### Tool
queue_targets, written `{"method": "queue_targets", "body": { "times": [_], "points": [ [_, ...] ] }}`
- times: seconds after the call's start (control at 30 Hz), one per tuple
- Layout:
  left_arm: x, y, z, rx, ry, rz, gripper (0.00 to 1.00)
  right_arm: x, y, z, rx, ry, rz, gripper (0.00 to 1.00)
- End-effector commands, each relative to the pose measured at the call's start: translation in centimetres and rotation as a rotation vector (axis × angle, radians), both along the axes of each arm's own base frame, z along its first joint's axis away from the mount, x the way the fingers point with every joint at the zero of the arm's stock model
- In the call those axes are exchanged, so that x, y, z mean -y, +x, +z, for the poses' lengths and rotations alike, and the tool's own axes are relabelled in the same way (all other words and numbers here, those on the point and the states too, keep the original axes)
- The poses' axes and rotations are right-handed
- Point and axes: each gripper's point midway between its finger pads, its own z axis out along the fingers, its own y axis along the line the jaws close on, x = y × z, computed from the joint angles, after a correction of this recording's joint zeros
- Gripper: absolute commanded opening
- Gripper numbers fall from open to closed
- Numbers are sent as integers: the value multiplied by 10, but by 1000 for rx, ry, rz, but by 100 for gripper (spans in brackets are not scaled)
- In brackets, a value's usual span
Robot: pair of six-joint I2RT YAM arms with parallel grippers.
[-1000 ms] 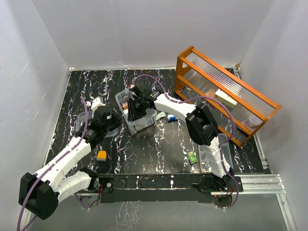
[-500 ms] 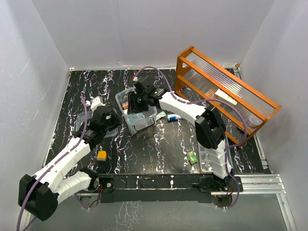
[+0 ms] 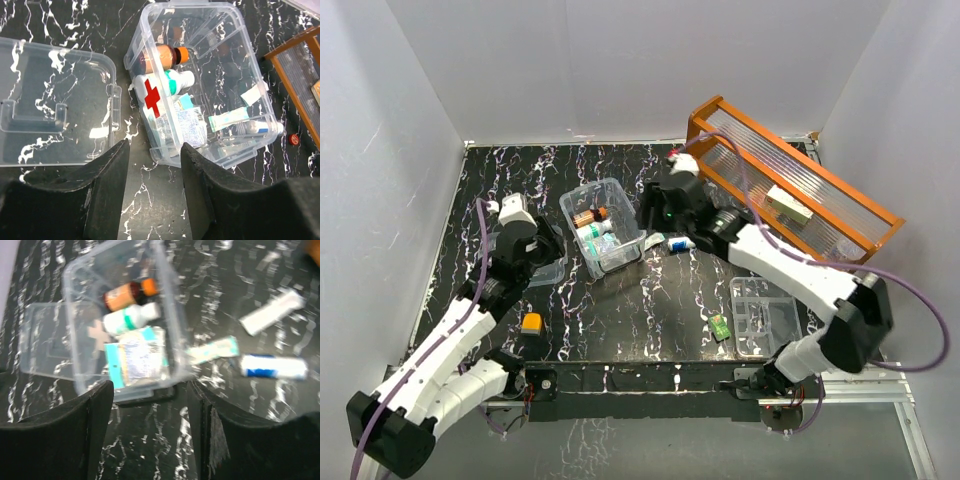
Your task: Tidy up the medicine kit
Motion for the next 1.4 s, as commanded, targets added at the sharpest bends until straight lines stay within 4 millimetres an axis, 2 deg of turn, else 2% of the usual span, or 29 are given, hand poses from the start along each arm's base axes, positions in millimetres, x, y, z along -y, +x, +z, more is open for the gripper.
{"method": "queue_targets", "body": {
  "times": [0.0, 0.07, 0.23, 0.37, 0.5, 0.63, 0.97, 1.03, 1.37],
  "points": [
    [-3, -3, 21, 109, 65, -85, 45, 70, 10, 7, 110, 4, -298, 59],
    [-2, -7, 27, 139, 61, -105, 47, 90, 2, -5, 98, -12, -343, 61],
    [3, -12, 40, 212, 47, -160, 51, 121, -14, -46, 6, -68, -400, 61],
    [5, -14, 49, 252, 43, -186, 53, 133, -26, -74, -57, -84, -435, 63],
    [6, -16, 55, 269, 49, -202, 54, 134, -31, -95, -125, -51, -481, 67],
    [5, -15, 58, 281, 62, -204, 55, 132, -21, -112, -182, 15, -586, 69],
    [7, -16, 44, 259, 44, -205, 55, 120, 31, -138, -238, 98, -751, 67],
    [8, -17, 44, 258, 37, -210, 56, 119, 37, -144, -244, 85, -772, 66],
    [7, -14, 44, 260, 47, -205, 56, 123, 48, -148, -211, 82, -816, 65]
  ]
}}
